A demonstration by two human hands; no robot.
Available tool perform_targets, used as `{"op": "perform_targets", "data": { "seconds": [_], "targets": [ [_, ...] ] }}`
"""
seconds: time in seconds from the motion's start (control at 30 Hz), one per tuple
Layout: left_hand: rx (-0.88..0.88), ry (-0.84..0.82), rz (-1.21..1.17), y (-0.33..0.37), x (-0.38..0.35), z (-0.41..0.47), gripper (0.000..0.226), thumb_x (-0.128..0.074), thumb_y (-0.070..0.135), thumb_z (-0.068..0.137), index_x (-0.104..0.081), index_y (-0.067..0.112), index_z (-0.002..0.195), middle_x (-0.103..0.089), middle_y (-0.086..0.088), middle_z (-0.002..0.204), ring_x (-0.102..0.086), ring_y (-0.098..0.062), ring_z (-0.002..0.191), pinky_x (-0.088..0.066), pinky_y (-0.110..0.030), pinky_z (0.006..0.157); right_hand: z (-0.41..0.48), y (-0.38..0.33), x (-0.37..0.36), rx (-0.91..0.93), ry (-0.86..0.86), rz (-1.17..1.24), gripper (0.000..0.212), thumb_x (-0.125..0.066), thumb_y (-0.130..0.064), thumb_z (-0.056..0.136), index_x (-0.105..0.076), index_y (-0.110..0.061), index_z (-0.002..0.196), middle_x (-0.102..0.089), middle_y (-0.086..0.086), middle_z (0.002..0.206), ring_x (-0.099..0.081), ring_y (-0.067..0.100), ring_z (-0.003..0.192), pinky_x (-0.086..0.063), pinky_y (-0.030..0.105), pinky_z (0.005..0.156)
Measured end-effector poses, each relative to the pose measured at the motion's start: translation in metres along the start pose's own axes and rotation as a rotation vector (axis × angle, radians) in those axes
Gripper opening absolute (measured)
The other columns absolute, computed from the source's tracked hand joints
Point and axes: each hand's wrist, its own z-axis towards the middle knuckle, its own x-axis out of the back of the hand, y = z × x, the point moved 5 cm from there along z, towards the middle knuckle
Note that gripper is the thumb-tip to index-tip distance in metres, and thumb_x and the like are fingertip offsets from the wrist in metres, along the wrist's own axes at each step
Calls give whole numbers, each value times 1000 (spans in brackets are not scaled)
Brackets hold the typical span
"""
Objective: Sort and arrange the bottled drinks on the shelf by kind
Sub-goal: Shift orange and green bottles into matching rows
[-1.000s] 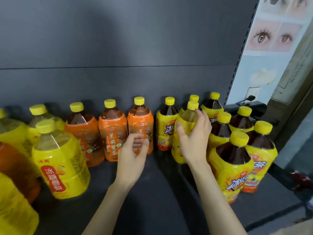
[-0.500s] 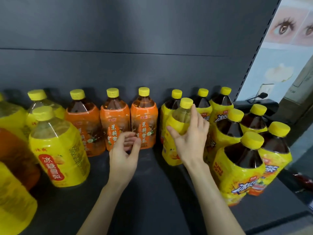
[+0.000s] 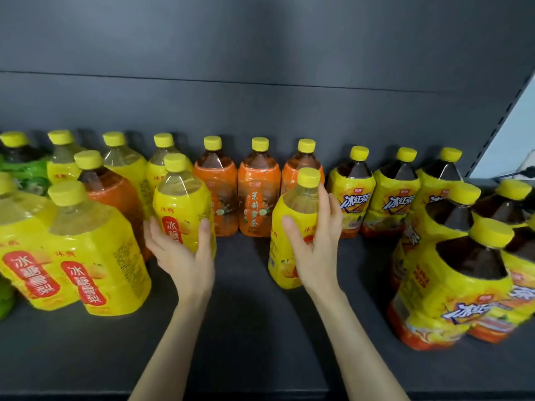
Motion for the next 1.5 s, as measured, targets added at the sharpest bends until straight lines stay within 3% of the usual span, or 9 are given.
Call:
{"op": "perform_targets", "data": {
  "seconds": [0.13,0.3,0.43,0.57,0.7,0.8,1.03,1.27,1.5],
  "targets": [
    [82,-73,71,-9,-3,20,109,-58,69,73,-7,13,152,-20,-14,157,-18,-34,144,-10,-51,115,-4,13,-2,-101,-54,112,74,-51,-68,81,-6,-64,140,-19,-9,158,-28,10,141,-34,47,112],
    [80,-177,218,-18,-4,34,117,-63,74,52,-28,12,146,-33,-20,144,-27,-40,135,-22,-54,113,-8,36,-7,-339,-36,200,121,-68,-86,43,-28,-34,145,-42,0,145,-42,21,134,-42,51,106],
    [140,-359,-70,-25,-16,33,115,-69,63,49,-23,18,144,-39,-7,139,-41,-28,129,-40,-46,103,-5,40,-11,-397,-103,400,86,-81,-63,46,-46,-38,121,-57,4,129,-63,14,109,-57,32,82],
    [112,-429,-187,-23,-18,29,100,-67,57,57,-28,18,140,-49,2,125,-52,-16,109,-44,-31,85,-6,36,-10,-386,-95,430,74,-84,-50,52,-45,-41,114,-64,-10,112,-66,-3,91,-53,14,63],
    [62,-458,-257,-17,-9,10,94,-64,66,55,-39,23,134,-56,8,116,-58,-8,100,-48,-23,81,-26,21,-7,-341,12,422,70,-78,-58,52,-46,-45,113,-68,-25,97,-67,0,91,-53,14,64],
    [51,-490,-332,-12,7,-4,82,-62,69,57,-44,30,128,-60,19,106,-64,1,90,-49,-9,62,-45,8,-3,-325,57,442,74,-77,-60,53,-48,-41,118,-69,-20,103,-68,5,94,-54,18,68],
    [51,-451,-409,0,78,-26,52,-68,68,65,-53,40,106,-67,27,94,-63,9,87,-48,-5,61,-88,-36,-4,-319,41,450,77,-75,-60,54,-51,-34,122,-70,-15,103,-69,9,94,-56,23,70],
    [44,-310,-350,-24,173,-41,75,-64,68,61,-53,29,124,-66,28,97,-64,5,89,-51,-13,67,-149,-79,-36,-305,-35,492,71,-76,-55,55,-53,-32,119,-70,-15,96,-69,6,85,-54,18,66],
    [95,-236,-319,-47,239,-7,71,-65,72,57,-55,32,115,-68,18,93,-66,2,83,-50,-22,67,-180,-123,-96,-320,-102,518,73,-79,-63,51,-49,-43,115,-68,-22,99,-68,2,88,-54,17,66]
  ]
}}
